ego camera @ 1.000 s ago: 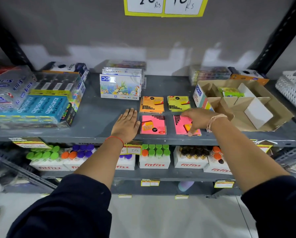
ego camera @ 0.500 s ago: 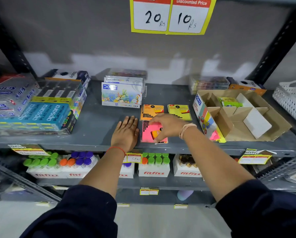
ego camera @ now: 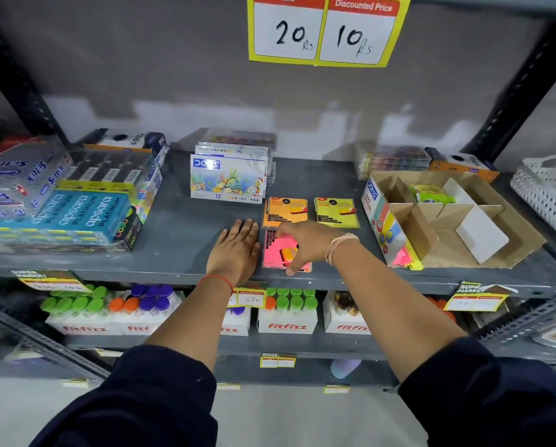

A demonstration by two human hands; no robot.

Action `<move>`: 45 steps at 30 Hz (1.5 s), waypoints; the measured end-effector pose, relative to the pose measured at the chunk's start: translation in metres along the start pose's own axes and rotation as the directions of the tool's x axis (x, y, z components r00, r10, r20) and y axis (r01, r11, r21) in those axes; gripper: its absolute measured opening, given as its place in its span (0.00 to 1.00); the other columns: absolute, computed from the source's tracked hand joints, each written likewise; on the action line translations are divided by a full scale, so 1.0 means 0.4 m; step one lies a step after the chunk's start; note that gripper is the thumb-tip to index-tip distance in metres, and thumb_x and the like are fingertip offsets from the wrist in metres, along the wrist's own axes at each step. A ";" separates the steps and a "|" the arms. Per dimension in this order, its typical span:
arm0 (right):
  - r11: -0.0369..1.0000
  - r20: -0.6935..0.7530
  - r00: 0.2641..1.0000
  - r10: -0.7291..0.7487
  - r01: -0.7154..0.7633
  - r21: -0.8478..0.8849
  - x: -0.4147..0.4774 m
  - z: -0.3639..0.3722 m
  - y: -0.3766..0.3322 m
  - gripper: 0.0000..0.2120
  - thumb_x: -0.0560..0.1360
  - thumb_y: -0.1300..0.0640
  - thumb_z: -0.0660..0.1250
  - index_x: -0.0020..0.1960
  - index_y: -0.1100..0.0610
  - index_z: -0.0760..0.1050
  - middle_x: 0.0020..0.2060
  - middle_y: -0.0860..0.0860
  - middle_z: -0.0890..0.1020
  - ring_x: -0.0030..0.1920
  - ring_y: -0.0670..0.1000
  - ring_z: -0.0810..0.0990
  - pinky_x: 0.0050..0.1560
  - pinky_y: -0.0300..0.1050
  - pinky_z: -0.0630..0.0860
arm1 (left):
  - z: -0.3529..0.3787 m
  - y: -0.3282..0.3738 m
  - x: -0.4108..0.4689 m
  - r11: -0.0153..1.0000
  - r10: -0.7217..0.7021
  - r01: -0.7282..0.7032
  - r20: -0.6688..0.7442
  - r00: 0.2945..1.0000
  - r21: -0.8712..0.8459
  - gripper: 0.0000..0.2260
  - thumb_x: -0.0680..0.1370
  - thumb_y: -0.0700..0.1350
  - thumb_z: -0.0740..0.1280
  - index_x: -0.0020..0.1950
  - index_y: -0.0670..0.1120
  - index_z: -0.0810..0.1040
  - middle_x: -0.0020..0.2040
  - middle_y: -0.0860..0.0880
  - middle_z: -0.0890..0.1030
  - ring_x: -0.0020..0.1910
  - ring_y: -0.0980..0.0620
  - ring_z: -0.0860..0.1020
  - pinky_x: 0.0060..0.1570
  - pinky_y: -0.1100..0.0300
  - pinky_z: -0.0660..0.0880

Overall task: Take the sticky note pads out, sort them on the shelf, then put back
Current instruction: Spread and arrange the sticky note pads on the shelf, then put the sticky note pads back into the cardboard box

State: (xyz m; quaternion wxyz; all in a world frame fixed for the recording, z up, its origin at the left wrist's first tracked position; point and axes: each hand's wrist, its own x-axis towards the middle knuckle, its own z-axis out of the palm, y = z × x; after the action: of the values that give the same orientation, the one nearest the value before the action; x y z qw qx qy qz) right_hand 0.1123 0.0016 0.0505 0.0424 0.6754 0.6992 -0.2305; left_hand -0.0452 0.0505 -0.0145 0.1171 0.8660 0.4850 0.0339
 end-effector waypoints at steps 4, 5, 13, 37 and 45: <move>1.000 -0.025 1.000 -0.007 0.008 0.015 -0.009 0.011 0.003 0.37 0.65 0.51 0.75 0.68 0.54 0.62 0.67 0.55 0.72 0.64 0.58 0.71 0.60 0.51 0.72 | 0.000 -0.001 -0.003 1.000 0.008 -0.008 -0.015 1.000 -0.011 0.23 0.82 0.48 0.47 0.77 0.46 0.48 0.79 0.50 0.50 0.78 0.52 0.47 0.76 0.55 0.45; 1.000 -0.024 1.000 -0.011 0.011 0.014 -0.011 0.010 0.002 0.37 0.66 0.51 0.75 0.69 0.54 0.62 0.67 0.55 0.72 0.64 0.58 0.71 0.60 0.51 0.71 | 0.000 0.000 -0.003 1.000 0.009 -0.009 -0.012 1.000 -0.010 0.23 0.82 0.48 0.47 0.77 0.46 0.48 0.79 0.50 0.50 0.78 0.52 0.47 0.76 0.55 0.45; 1.000 0.021 1.000 0.020 -0.021 0.018 -0.007 -0.008 -0.014 0.35 0.64 0.55 0.76 0.66 0.54 0.64 0.58 0.56 0.75 0.53 0.57 0.75 0.50 0.49 0.74 | -0.003 0.002 -0.002 1.000 0.001 -0.002 0.021 1.000 0.016 0.23 0.82 0.48 0.46 0.77 0.46 0.47 0.79 0.50 0.49 0.78 0.52 0.46 0.76 0.55 0.44; 0.863 -0.234 0.841 0.488 -0.505 -0.016 -0.401 -0.235 0.412 0.42 0.62 0.62 0.76 0.72 0.53 0.63 0.70 0.56 0.68 0.68 0.57 0.68 0.64 0.47 0.69 | 0.016 0.043 -0.006 0.998 -0.056 0.056 -0.007 0.998 -0.001 0.23 0.82 0.47 0.48 0.77 0.42 0.49 0.79 0.46 0.50 0.78 0.47 0.47 0.77 0.52 0.46; 0.869 -0.057 0.870 0.489 -0.492 -0.050 -0.326 -0.135 0.473 0.44 0.60 0.64 0.74 0.71 0.47 0.61 0.66 0.52 0.73 0.64 0.57 0.73 0.60 0.49 0.75 | 0.017 0.037 -0.008 0.998 -0.064 0.064 -0.015 0.998 -0.013 0.23 0.82 0.46 0.49 0.76 0.42 0.50 0.79 0.45 0.52 0.78 0.46 0.48 0.76 0.51 0.46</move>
State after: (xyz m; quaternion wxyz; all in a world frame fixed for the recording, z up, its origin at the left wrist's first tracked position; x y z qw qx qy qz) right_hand 0.3194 -0.1021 0.0967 0.1059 0.8337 0.5127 -0.1758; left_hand -0.0332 0.0393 -0.0176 0.1197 0.8491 0.5130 0.0396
